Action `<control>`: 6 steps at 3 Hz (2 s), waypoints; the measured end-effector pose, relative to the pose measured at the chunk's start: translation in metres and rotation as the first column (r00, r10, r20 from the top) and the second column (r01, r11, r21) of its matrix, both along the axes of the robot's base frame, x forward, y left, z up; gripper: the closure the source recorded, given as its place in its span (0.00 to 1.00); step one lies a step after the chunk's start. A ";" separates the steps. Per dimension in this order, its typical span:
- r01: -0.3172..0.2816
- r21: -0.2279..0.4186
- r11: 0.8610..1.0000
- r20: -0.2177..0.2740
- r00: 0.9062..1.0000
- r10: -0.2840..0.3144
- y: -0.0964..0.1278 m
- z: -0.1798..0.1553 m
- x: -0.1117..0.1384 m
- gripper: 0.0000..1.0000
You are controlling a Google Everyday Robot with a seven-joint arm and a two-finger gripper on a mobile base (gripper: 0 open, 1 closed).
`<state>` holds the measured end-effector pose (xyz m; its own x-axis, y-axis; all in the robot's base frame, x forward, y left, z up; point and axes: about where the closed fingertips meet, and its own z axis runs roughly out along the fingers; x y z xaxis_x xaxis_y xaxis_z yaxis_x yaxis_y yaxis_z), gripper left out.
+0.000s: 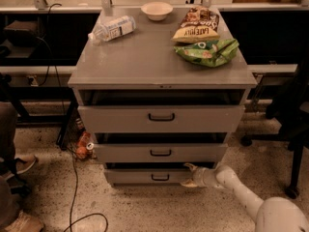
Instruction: Open bottom drawer
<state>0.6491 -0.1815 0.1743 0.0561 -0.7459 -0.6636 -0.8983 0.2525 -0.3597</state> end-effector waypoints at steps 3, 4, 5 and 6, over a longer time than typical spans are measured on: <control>0.034 -0.007 0.999 -0.107 0.994 -0.034 -0.050 0.028 -0.070 1.00; 0.028 -0.006 1.000 -0.118 0.993 -0.028 -0.049 0.025 -0.072 1.00; 0.012 -0.005 1.000 -0.147 0.989 -0.013 -0.047 0.016 -0.079 1.00; 0.064 -0.051 0.997 -0.160 0.985 -0.072 -0.081 0.020 -0.091 1.00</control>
Offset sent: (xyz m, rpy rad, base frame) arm -0.0857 -0.0659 0.0428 -0.0172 0.1082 -0.0405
